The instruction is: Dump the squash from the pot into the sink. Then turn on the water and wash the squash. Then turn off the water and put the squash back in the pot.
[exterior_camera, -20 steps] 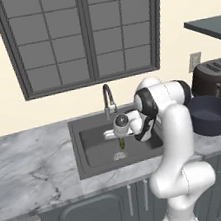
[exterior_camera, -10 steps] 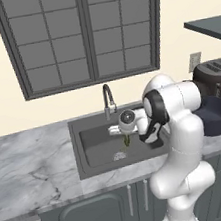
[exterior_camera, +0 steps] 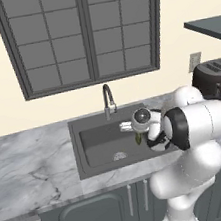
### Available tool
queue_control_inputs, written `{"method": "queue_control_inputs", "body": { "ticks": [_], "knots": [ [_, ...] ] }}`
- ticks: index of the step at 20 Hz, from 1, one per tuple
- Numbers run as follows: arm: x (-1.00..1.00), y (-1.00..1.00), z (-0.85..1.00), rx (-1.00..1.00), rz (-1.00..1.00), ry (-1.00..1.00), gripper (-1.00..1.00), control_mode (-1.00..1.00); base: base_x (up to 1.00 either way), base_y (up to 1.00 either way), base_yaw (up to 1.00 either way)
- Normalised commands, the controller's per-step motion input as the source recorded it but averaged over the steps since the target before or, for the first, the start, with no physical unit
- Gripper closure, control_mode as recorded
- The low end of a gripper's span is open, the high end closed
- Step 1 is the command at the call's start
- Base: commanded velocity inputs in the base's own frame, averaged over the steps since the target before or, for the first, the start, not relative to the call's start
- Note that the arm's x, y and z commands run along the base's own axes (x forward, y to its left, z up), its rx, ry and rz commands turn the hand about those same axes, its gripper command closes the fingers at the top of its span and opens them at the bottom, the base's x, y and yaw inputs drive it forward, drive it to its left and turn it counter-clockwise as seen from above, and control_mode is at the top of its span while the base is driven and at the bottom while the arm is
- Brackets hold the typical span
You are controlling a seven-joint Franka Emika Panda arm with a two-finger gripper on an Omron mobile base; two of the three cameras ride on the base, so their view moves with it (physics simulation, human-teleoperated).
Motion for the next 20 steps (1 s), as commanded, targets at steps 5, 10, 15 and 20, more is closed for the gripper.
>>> {"method": "queue_control_inputs", "body": {
  "ticks": [5,10,15,20],
  "knots": [
    [-0.11,-0.27,0.99,0.0,-0.06,0.0,1.0,-1.0,0.0,0.0,0.0],
    [0.0,-0.26,1.0,0.0,-0.07,0.0,1.0,-1.0,0.0,0.0,0.0],
    [0.0,-0.31,1.0,0.0,-0.09,0.0,1.0,-1.0,0.0,0.0,0.0],
    [0.0,-0.45,0.88,0.0,-0.13,0.0,1.0,-1.0,0.0,0.0,0.0]
  ]
}}
